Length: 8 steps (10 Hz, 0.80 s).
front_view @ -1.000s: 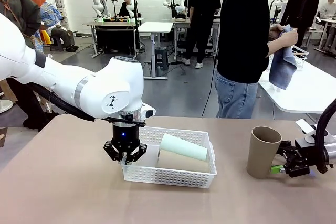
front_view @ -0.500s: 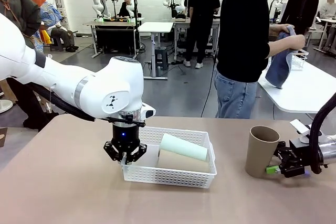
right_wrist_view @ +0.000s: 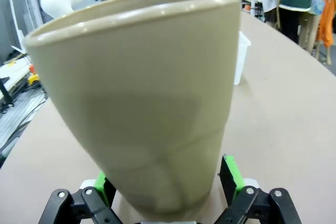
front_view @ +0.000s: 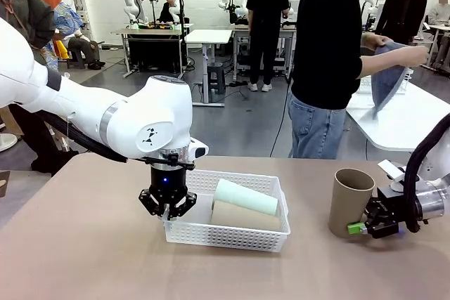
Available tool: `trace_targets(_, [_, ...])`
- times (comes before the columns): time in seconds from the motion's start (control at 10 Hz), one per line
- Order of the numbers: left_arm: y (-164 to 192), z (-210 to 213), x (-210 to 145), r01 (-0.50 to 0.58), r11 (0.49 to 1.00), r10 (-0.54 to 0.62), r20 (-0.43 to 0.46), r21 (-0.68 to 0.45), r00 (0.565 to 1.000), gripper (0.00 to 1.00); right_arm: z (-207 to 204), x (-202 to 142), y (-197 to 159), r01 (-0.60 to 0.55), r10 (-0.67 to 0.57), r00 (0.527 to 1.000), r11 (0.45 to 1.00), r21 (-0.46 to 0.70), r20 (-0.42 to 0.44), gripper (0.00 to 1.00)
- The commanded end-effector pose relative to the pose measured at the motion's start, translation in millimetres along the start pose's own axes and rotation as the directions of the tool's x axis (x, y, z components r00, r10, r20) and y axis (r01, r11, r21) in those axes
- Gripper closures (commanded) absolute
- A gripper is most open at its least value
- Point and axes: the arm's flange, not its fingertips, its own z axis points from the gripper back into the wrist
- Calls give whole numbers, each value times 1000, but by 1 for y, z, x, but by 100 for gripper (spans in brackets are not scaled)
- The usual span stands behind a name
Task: Clean and organize the cups into the basket.
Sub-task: Pick up the Reusable plastic cup from the right side of the table and stack it inside the Organizing basket in the center of the table.
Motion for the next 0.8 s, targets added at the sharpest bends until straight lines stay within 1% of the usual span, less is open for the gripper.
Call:
trace_targets(0.0, [0, -1, 0, 2, 1000, -2, -1, 4, 1000, 100, -12, 3, -2, -5, 5, 1000, 1000, 31, -2, 0])
trace_targets(0.1, [0, -1, 0, 2, 1000, -2, -1, 4, 1000, 100, -12, 3, -1, -30, 30, 1000, 999, 45, 4, 9])
trace_targets(0.2, [0, -1, 0, 2, 1000, -2, -1, 4, 1000, 100, -11, 3, 0, -28, 28, 1000, 998, 47, 1, 60])
trace_targets(0.3, [0, -1, 0, 2, 1000, -2, -1, 4, 1000, 100, -8, 3, 1, -31, 31, 1000, 999, 36, 6, 69])
trace_targets(0.4, [0, -1, 0, 2, 1000, -2, -1, 4, 1000, 100, -6, 4, 2, -35, 34, 999, 999, 26, 4, 100])
trace_targets(0.5, [0, -1, 0, 2, 1000, -2, -1, 4, 1000, 100, -3, 6, 4, -25, 25, 1000, 1000, 9, 7, 77])
trace_targets(0.6, [0, -1, 0, 2, 1000, -2, -1, 4, 1000, 100, -1, 18, 11, -32, 31, 999, 999, -40, -22, 100])
trace_targets(0.7, [0, -1, 0, 2, 1000, -2, -1, 4, 1000, 100, -1, 37, 23, -3, -7, 995, 995, -100, -99, 100])
